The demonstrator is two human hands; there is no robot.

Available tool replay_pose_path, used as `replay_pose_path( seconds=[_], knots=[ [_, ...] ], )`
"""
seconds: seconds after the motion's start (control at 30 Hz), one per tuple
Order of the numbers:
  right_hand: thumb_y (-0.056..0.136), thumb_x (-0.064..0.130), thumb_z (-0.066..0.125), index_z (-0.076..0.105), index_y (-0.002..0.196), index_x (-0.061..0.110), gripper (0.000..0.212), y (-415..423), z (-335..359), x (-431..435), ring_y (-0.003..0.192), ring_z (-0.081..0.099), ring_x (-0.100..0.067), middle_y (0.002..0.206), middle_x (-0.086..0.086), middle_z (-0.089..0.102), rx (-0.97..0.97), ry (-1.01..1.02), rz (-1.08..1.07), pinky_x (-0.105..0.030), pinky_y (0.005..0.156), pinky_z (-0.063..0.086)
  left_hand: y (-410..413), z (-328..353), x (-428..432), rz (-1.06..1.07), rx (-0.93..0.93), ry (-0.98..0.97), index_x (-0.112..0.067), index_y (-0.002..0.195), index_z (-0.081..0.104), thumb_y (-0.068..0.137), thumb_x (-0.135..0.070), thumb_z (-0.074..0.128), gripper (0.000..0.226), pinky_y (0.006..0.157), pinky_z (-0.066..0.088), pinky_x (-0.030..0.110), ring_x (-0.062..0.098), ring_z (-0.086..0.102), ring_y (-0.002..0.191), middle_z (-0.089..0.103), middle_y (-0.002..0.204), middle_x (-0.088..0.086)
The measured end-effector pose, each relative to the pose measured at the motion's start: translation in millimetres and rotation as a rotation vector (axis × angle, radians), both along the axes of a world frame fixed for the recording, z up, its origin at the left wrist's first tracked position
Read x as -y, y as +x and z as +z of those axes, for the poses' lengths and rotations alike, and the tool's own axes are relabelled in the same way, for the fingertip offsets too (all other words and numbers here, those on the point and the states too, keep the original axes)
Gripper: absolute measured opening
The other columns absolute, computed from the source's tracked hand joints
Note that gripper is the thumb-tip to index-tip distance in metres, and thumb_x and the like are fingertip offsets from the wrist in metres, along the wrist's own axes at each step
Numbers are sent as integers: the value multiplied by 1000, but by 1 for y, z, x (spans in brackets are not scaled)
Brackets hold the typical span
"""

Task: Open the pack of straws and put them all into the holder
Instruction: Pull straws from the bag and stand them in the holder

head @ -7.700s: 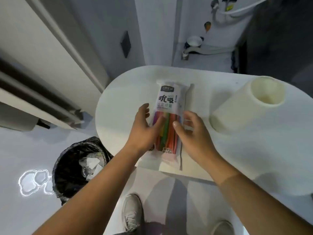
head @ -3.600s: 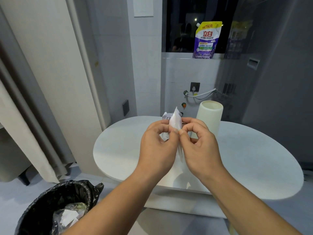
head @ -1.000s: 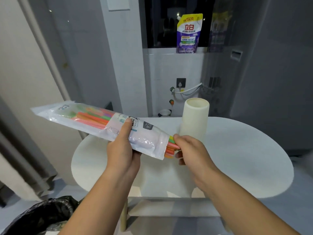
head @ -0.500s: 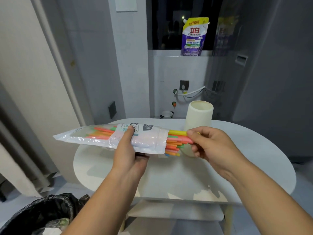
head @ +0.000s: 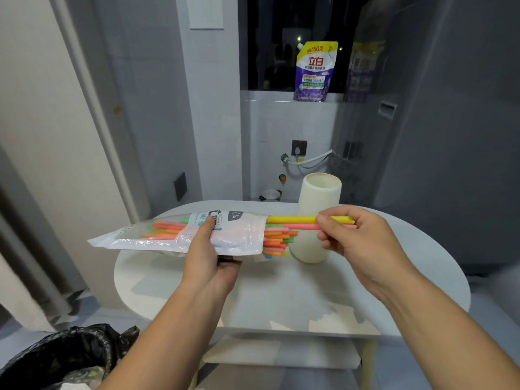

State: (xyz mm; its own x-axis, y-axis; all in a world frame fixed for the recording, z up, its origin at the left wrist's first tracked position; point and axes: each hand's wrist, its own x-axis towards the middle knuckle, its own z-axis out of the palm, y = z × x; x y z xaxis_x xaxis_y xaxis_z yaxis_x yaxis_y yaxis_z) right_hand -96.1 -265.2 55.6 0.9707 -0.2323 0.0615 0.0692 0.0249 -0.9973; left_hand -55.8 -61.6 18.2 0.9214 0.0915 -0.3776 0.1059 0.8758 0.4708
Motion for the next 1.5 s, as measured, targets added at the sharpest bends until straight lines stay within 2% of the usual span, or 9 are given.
replay_pose_path(
  seconds=[0.27, 0.43, 0.53, 0.73, 0.93, 1.03, 1.13, 1.23, 1.5],
  knots=[
    [83, -1, 71, 70, 86, -2, 3, -2, 44, 40, 54, 63, -15, 64, -10, 65, 4, -24, 2, -20, 55, 56, 8, -5, -15, 65, -11, -62, -17, 122, 68, 97, -20, 67, 26, 53, 61, 32, 16, 78, 68, 81, 83, 1],
    [83, 2, 71, 69, 86, -1, 4, -8, 67, 64, 54, 63, -13, 66, -9, 65, 16, -37, -31, -20, 55, 56, 13, -5, -20, 76, -20, -77, -17, 129, 67, 97, -20, 67, 32, 54, 62, 35, 19, 77, 86, 79, 105, 3],
    [83, 4, 71, 69, 89, 0, 7, -11, 79, 76, 55, 63, -12, 71, -9, 63, 33, -43, -69, -19, 56, 55, 14, -4, -17, 67, -20, -79, -17, 130, 66, 97, -21, 67, 33, 54, 62, 35, 19, 77, 88, 79, 108, 3],
    [86, 3, 69, 68, 89, -2, 6, -16, 89, 91, 50, 62, -10, 62, -5, 62, 23, -78, -84, -18, 54, 55, 16, -2, -12, 59, -14, -83, -17, 127, 68, 97, -21, 67, 30, 53, 61, 34, 19, 78, 77, 80, 94, 2],
    [83, 6, 71, 68, 91, -1, 11, -19, 96, 107, 53, 64, -11, 75, -11, 62, 37, -103, -159, -18, 55, 55, 19, -6, -5, 59, -8, -50, -17, 133, 64, 97, -20, 67, 37, 48, 58, 30, 16, 77, 63, 77, 101, 2],
    [84, 6, 72, 68, 88, 0, 8, -18, 105, 114, 50, 63, -10, 73, -10, 60, 59, -151, -210, -17, 54, 55, 17, -5, 0, 24, -5, -27, -16, 132, 64, 97, -21, 67, 35, 49, 59, 30, 16, 77, 71, 77, 101, 2],
    [85, 7, 73, 67, 88, 0, 9, -15, 117, 122, 47, 63, -7, 73, -10, 60, 70, -191, -253, -16, 52, 54, 15, -7, 3, -1, -3, -8, -15, 131, 64, 97, -21, 67, 35, 56, 62, 33, 18, 75, 87, 77, 108, 3],
    [85, 9, 73, 67, 92, -1, 14, -12, 130, 130, 47, 64, -8, 74, -12, 63, 43, -234, -249, -17, 52, 56, 13, -7, 9, -39, 6, 1, -15, 134, 63, 98, -23, 66, 37, 75, 63, 39, 20, 74, 99, 76, 119, 4],
    [84, 8, 76, 66, 104, -8, 28, 6, 153, 131, 48, 66, -12, 77, -17, 68, -10, -311, -226, -20, 51, 57, 7, -5, 22, -80, 24, 9, -14, 134, 63, 98, -23, 66, 37, 84, 59, 44, 22, 74, 99, 76, 118, 6]
  ],
)
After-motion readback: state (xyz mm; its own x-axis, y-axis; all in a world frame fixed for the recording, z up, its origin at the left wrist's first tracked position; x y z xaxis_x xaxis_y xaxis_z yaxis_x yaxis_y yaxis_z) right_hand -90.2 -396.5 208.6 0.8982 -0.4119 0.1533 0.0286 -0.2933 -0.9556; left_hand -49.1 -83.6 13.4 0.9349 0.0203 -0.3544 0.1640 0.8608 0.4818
